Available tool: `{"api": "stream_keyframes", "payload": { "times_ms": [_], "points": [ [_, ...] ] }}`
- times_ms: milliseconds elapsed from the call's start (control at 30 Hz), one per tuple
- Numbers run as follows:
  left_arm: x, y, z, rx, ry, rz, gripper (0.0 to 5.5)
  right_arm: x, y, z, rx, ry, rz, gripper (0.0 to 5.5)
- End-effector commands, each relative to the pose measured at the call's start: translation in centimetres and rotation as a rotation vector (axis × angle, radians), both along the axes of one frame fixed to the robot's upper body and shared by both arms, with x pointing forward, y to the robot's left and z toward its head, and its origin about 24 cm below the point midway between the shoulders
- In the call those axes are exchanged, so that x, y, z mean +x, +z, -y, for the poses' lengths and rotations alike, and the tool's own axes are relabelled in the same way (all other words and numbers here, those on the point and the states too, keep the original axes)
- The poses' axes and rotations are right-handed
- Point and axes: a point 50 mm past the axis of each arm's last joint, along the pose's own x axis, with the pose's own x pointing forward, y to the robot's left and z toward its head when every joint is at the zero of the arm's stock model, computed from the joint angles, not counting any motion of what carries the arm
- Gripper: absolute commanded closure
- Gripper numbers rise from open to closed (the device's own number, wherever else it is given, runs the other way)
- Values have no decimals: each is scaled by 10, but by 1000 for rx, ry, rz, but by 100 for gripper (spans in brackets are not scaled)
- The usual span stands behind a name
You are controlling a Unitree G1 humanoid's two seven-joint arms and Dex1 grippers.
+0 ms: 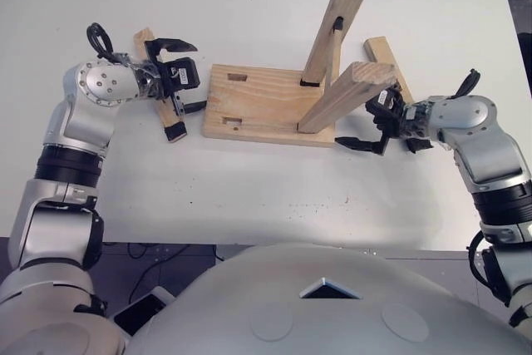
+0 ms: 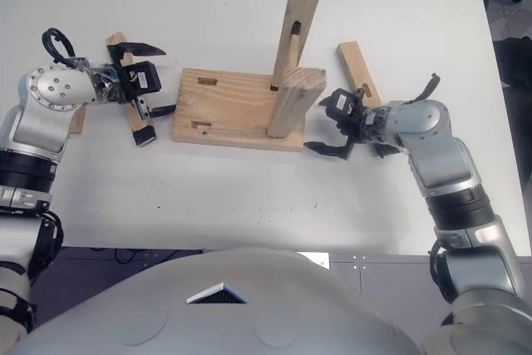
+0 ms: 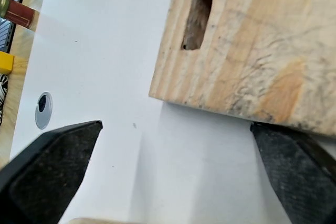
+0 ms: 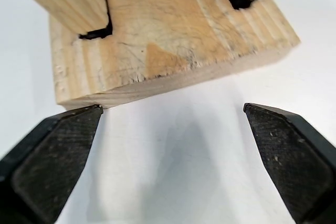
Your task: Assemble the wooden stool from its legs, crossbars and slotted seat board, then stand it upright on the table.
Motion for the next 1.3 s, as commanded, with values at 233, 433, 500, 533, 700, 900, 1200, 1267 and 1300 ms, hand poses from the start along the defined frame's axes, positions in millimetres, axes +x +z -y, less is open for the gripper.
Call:
{"api": "stream_keyframes", "payload": {
  "times_ms": [233, 433, 500, 533, 700, 900, 1200, 1267, 1300],
  "points": [
    [-46, -6, 29, -136, -72, -107, 27, 16, 10, -19, 131, -66, 112, 55],
    [-61, -3, 34, -173, -51, -129, 27, 15, 6, -23, 170, -89, 110, 55],
    [-66, -3, 37, -192, -51, -147, 27, 16, 5, -24, 173, -97, 113, 55],
    [-69, -4, 39, -198, -56, -160, 27, 16, 5, -24, 173, -102, 116, 55],
    [-75, -3, 44, -210, -76, -192, 27, 18, 6, -29, 202, -112, 111, 55],
    [-79, -2, 49, -235, -97, -208, 27, 30, 12, -28, 225, -181, 174, 55],
    [-81, 0, 50, -244, -100, -213, 27, 38, 16, -28, 237, -220, 231, 55],
    [-80, 1, 51, -248, -99, -211, 27, 41, 16, -26, 219, -235, 243, 55],
    [-80, 1, 51, -250, -99, -210, 27, 43, 15, -24, 208, -247, 249, 55]
  ]
}}
